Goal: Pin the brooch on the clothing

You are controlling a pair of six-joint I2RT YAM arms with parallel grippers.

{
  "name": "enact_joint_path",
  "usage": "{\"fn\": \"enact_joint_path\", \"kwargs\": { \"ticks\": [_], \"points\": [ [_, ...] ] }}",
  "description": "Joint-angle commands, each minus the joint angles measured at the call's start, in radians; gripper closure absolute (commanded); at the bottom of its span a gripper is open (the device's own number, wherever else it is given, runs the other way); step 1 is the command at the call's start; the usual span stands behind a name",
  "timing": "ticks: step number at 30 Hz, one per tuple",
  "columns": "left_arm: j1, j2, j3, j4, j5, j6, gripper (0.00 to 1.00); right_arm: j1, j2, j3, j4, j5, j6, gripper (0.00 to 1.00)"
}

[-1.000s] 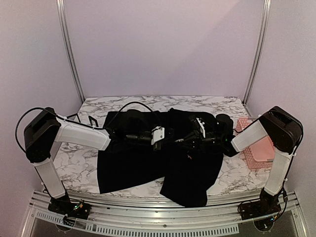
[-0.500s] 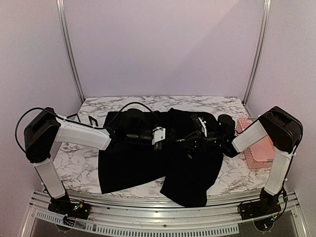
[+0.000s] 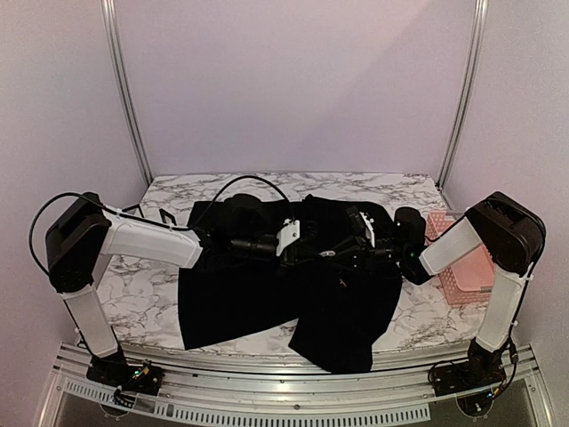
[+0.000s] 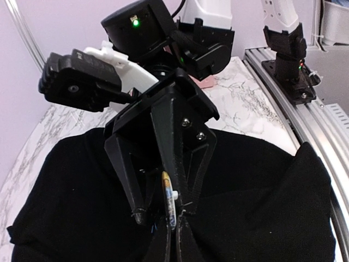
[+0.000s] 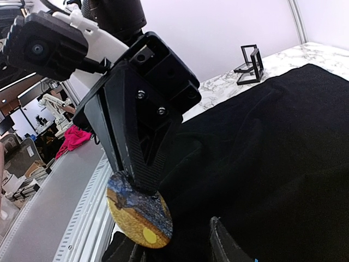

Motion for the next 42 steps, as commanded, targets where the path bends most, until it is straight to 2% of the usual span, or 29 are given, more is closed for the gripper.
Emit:
{"fn": "enact_joint_path", "kwargs": {
  "ticks": [1, 6, 14, 18, 27, 31, 36, 42],
  "points": [
    [-0.043, 0.04, 0.003, -0.069, 0.114, -0.145, 1.0, 0.0, -0.012, -0.019, 0.013, 0.082, -0.062, 0.64],
    [-0.036, 0.054, 0.003, -0.08, 0.146, -0.253, 1.0, 0.004, -0.019, -0.028, -0.014, 0.067, -0.102, 0.63],
    [-0.006, 0.095, -0.011, -0.068, 0.213, -0.374, 1.0, 0.003, -0.04, -0.063, -0.103, -0.005, -0.188, 0.51],
    [0.02, 0.115, -0.018, -0.052, 0.25, -0.438, 1.0, 0.018, -0.062, -0.092, -0.12, 0.017, -0.206, 0.45],
    [0.053, 0.106, -0.082, 0.007, 0.29, -0.472, 1.0, 0.058, -0.061, -0.141, -0.157, 0.009, -0.338, 0.4],
    [0.052, 0.111, -0.094, 0.034, 0.294, -0.484, 1.0, 0.089, -0.087, -0.143, -0.209, 0.07, -0.411, 0.35],
    [0.043, 0.119, -0.116, 0.121, 0.279, -0.531, 1.0, 0.128, -0.036, -0.148, -0.062, 0.095, -0.299, 0.32],
    [0.04, 0.128, -0.119, 0.15, 0.275, -0.541, 1.0, 0.144, 0.024, -0.124, -0.007, 0.112, -0.208, 0.37]
  ]
}}
